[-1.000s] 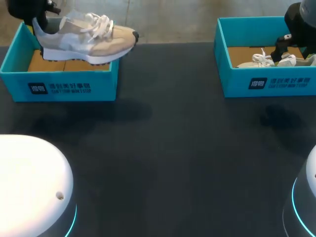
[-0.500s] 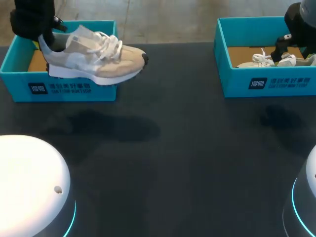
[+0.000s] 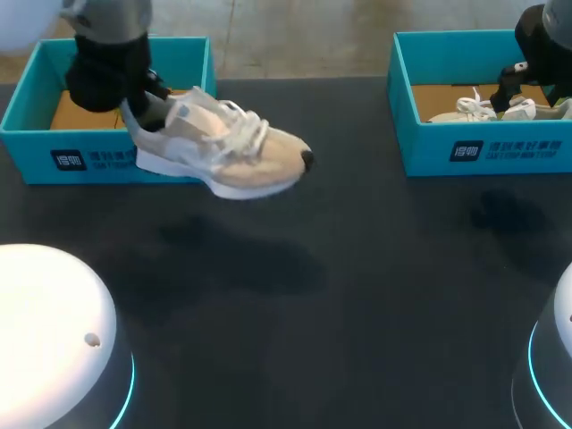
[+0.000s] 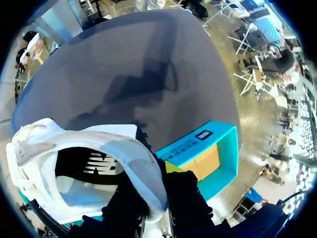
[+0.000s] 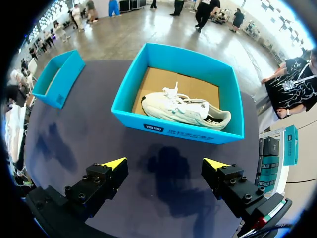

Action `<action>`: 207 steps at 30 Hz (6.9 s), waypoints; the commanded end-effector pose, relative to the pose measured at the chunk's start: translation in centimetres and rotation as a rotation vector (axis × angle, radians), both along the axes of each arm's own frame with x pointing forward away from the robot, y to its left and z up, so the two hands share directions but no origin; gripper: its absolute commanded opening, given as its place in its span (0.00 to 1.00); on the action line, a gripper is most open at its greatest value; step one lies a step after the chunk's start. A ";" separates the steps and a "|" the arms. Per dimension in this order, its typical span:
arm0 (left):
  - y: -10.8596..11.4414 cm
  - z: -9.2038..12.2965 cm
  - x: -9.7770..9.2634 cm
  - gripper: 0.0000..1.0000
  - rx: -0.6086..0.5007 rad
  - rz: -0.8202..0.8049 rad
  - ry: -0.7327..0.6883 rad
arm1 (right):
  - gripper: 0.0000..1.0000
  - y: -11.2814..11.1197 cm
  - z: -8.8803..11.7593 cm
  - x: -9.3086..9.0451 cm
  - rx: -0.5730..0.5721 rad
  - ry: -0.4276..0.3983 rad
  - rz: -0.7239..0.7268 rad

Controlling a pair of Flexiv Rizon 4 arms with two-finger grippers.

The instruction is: Take the shoe out of the shoebox, open the shoe tongue, remove and reinsert the insole, then place the shoe into the shoebox

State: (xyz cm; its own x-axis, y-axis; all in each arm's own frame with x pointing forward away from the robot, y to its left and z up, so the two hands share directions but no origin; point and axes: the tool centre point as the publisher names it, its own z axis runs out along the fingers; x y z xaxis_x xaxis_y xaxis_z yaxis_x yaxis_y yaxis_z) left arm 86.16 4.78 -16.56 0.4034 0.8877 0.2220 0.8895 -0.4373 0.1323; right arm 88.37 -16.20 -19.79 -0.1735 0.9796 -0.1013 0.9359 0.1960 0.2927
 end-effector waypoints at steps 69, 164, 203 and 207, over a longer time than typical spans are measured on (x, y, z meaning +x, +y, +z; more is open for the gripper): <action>-9.0 -10.9 -10.2 0.00 0.019 0.111 -0.059 | 1.00 -0.1 -0.1 0.0 0.002 -0.001 0.002; -1.0 -12.9 -11.4 1.00 -0.452 0.879 0.284 | 1.00 -0.1 -0.1 0.0 0.002 -0.001 0.002; 2.7 -17.1 -14.5 1.00 -0.848 1.459 0.722 | 1.00 -0.1 -0.1 0.0 0.002 -0.001 0.002; 2.8 -17.5 -14.6 1.00 -0.878 1.505 0.785 | 1.00 -0.1 -0.1 0.0 0.002 -0.001 0.002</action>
